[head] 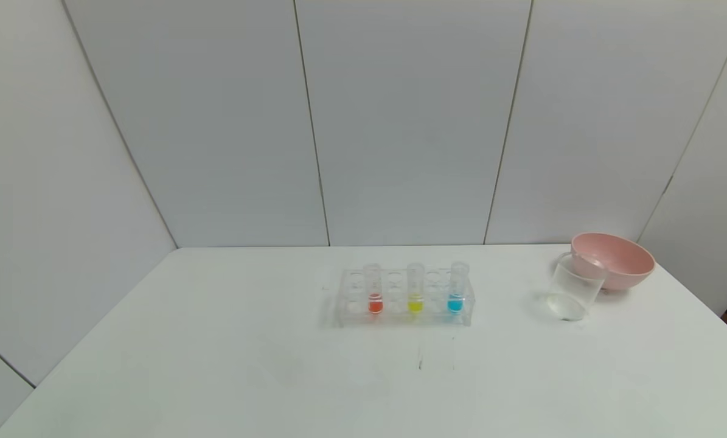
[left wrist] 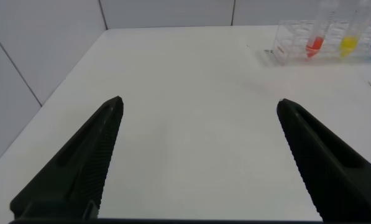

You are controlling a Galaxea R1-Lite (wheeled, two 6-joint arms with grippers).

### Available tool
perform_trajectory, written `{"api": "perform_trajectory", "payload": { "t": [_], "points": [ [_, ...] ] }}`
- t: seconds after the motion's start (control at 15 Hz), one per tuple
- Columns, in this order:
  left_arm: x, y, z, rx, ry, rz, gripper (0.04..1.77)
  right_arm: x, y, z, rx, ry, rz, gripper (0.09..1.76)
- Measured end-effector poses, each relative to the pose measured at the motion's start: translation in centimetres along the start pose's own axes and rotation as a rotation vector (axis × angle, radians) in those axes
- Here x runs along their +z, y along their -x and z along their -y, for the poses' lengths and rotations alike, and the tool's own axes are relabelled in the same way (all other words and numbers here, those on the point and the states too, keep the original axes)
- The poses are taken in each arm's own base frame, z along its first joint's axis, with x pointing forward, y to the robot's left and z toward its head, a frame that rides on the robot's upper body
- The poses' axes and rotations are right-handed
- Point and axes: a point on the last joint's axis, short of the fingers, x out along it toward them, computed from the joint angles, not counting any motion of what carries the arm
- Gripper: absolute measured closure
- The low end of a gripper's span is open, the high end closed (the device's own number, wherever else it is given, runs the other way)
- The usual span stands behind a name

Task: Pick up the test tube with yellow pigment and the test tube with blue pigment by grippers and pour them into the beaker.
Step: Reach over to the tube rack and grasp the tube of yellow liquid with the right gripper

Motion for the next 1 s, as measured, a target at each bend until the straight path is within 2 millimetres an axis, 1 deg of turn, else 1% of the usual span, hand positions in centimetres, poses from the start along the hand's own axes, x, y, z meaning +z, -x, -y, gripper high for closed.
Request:
{"api": "perform_trajectory", "payload": {
  "t": [0.2, 0.33, 0.4, 0.53, 0.73, 0.87, 1.0],
  "points": [
    [0.0, 0.0, 0.0, 0.000, 0.000, 0.000, 0.05, 2.8, -0.1, -0.1, 0.018, -0.001, 0.036, 0.14],
    [0.0, 0.0, 0.0, 0.000, 0.000, 0.000, 0.05, 5.0, -1.0, -0.1, 0.024, 0.001, 0.051, 0.14],
    [0.0, 0.0, 0.0, 0.000, 0.000, 0.000, 0.05, 6.0, -1.9, -0.1, 0.025, 0.002, 0.056, 0.14],
    [0.0, 0.0, 0.0, 0.000, 0.000, 0.000, 0.05, 7.4, -4.0, -0.1, 0.030, 0.003, 0.045, 0.14],
    [0.0, 0.0, 0.0, 0.000, 0.000, 0.000, 0.05, 8.9, -8.2, -0.3, 0.054, 0.002, -0.001, 0.14],
    [0.0, 0.0, 0.0, 0.000, 0.000, 0.000, 0.05, 9.1, -11.1, -0.7, 0.093, 0.000, -0.045, 0.14],
    [0.0, 0.0, 0.0, 0.000, 0.000, 0.000, 0.05, 8.7, -13.6, -1.1, 0.109, 0.001, -0.100, 0.14]
  ]
}}
